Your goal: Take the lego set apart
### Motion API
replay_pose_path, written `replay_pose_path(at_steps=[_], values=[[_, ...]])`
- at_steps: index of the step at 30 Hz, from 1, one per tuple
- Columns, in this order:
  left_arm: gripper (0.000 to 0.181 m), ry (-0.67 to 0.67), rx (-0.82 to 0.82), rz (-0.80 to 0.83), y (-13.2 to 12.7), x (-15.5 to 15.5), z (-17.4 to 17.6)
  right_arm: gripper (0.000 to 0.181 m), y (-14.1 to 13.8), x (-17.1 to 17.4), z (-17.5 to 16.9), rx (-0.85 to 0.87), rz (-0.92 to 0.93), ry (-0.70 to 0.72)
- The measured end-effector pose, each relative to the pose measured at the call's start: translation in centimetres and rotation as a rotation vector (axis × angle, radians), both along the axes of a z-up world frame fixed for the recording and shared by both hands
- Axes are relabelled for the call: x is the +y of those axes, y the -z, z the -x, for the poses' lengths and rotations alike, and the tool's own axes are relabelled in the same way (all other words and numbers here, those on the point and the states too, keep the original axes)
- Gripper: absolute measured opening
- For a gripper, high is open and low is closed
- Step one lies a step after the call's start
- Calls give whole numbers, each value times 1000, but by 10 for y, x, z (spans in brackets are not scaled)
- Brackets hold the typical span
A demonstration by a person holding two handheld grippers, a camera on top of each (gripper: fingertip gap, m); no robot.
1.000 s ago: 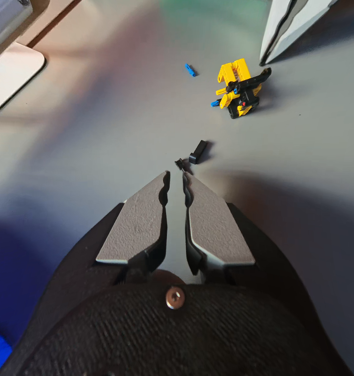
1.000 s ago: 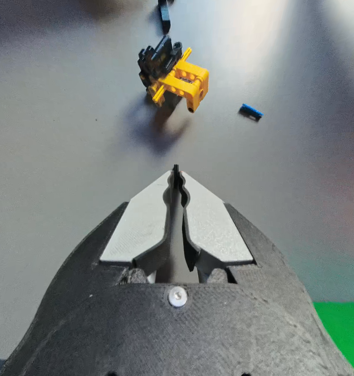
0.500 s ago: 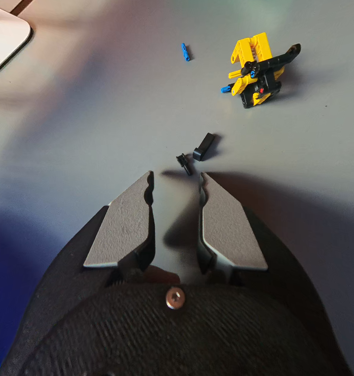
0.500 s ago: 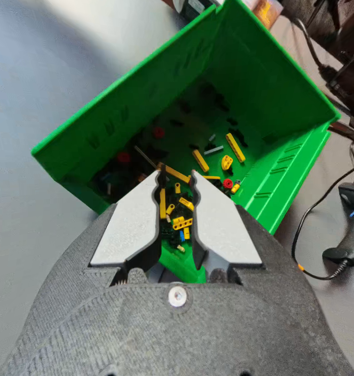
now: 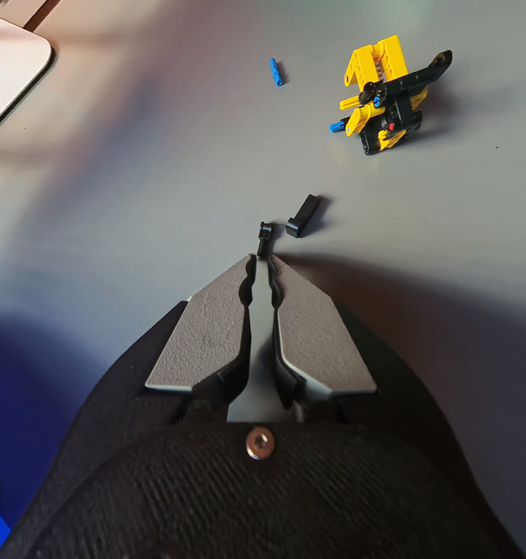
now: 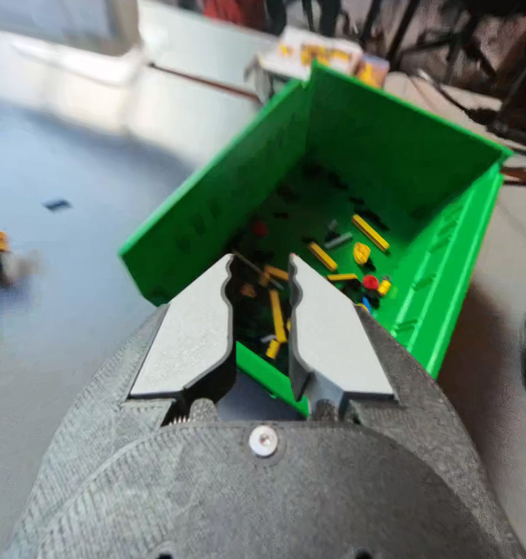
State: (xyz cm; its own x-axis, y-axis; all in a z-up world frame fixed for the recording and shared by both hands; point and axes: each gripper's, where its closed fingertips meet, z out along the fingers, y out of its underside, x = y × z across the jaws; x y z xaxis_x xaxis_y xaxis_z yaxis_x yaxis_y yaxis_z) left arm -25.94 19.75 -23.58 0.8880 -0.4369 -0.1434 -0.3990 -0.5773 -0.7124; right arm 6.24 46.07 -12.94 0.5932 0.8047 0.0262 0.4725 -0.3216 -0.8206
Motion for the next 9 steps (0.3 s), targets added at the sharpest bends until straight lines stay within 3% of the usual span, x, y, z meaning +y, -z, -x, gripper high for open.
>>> replay_pose_path(at_steps=[1, 3, 5, 7, 9], values=[[5, 1, -6, 3, 0, 0, 0, 41, -18, -14, 16, 123, 4, -46], [4, 6, -13, 6, 0, 0, -1, 45, -38, -54, 57, 231, 28, -188], [5, 4, -17, 7, 0, 1, -1, 44, -35, -103, 111, 223, 59, -367], [6, 0, -18, 6, 0, 1, 0, 42, -9, -146, 164, 146, 105, -516], [7, -4, -18, 6, 0, 2, 0, 29, 30, -163, 203, 10, 96, -591]])
